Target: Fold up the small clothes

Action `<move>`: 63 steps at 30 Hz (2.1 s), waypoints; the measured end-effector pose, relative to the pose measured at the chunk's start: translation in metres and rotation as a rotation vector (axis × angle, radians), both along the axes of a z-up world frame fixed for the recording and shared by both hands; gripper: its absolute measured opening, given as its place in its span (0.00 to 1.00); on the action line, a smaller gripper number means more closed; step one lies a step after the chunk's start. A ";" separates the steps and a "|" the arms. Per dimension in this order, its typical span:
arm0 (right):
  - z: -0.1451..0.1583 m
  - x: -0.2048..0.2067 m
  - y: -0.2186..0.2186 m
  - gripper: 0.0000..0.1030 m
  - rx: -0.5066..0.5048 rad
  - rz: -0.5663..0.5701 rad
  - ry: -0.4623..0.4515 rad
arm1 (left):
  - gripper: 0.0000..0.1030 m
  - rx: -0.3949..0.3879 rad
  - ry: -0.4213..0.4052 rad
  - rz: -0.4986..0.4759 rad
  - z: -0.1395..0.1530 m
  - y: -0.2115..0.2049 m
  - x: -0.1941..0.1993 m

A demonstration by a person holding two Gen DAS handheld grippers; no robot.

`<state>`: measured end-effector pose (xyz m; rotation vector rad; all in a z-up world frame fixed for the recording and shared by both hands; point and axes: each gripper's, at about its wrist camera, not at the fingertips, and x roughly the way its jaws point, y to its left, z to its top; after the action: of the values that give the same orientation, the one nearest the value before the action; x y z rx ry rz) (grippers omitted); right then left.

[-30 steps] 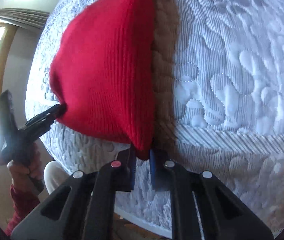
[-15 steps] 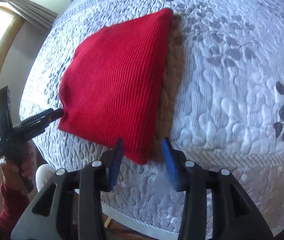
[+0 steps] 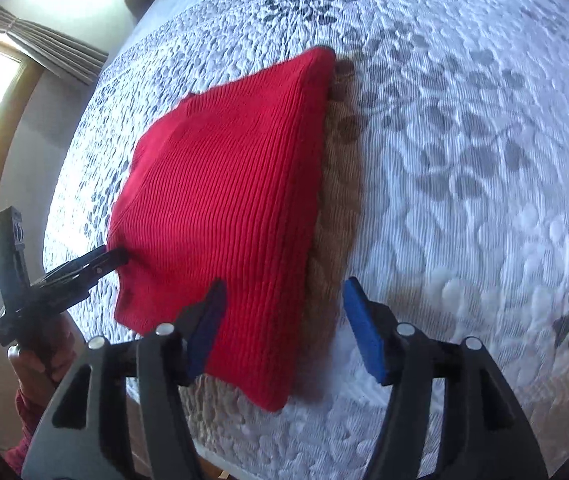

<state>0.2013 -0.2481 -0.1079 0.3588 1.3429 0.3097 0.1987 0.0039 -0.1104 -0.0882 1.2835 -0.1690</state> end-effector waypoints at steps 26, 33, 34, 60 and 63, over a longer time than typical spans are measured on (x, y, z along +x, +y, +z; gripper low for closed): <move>-0.033 0.063 0.025 0.75 0.042 0.102 -0.065 | 0.88 -0.096 -0.036 -0.067 -0.031 0.004 0.036; -0.040 0.070 0.029 0.77 0.052 0.106 -0.065 | 0.97 -0.185 -0.012 -0.080 -0.043 0.008 0.048; -0.041 0.071 0.029 0.77 0.055 0.107 -0.066 | 0.97 -0.209 -0.004 -0.083 -0.045 0.011 0.051; -0.052 0.070 0.002 0.45 0.250 0.059 -0.020 | 0.82 -0.567 0.170 -0.037 -0.063 0.003 0.077; -0.051 0.069 -0.009 0.30 0.337 0.013 0.004 | 0.38 -0.680 0.220 0.059 -0.073 0.021 0.077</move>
<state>0.2699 -0.2576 -0.1590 0.6323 1.2968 0.5488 0.2758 0.0247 -0.1829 -0.7419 1.3929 -0.5519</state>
